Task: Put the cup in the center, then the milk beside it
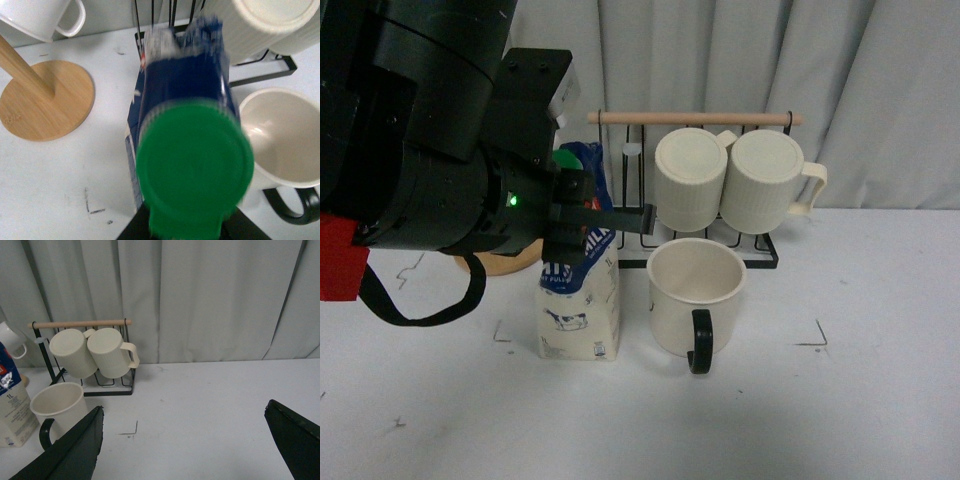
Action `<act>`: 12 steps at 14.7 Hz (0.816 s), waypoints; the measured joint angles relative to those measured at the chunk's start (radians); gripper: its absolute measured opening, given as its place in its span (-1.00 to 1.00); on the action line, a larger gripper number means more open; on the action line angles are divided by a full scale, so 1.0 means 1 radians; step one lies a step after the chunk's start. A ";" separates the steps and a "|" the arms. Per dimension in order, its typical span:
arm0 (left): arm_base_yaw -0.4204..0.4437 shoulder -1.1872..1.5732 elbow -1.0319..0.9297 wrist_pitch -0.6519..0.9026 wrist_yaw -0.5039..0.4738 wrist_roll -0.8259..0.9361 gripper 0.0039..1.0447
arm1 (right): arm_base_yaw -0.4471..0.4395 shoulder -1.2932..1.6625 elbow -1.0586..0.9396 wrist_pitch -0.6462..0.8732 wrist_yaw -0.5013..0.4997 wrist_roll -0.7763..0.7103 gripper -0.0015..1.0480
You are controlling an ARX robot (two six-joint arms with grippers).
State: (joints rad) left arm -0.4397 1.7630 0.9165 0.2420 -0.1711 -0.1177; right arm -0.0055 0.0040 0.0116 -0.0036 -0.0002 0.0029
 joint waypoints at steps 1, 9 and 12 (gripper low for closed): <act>0.000 -0.001 0.006 0.001 0.006 -0.012 -0.53 | 0.000 0.000 0.000 0.000 0.000 0.000 0.87; 0.030 -0.052 0.023 -0.065 0.067 -0.099 0.68 | 0.000 0.000 0.000 0.000 0.000 0.000 0.87; 0.161 -0.434 -0.031 -0.171 0.120 -0.132 0.88 | 0.000 0.000 0.000 0.000 0.000 0.000 0.87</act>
State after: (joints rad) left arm -0.2790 1.3289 0.8852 0.0711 -0.0513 -0.2493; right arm -0.0055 0.0040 0.0116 -0.0036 -0.0002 0.0029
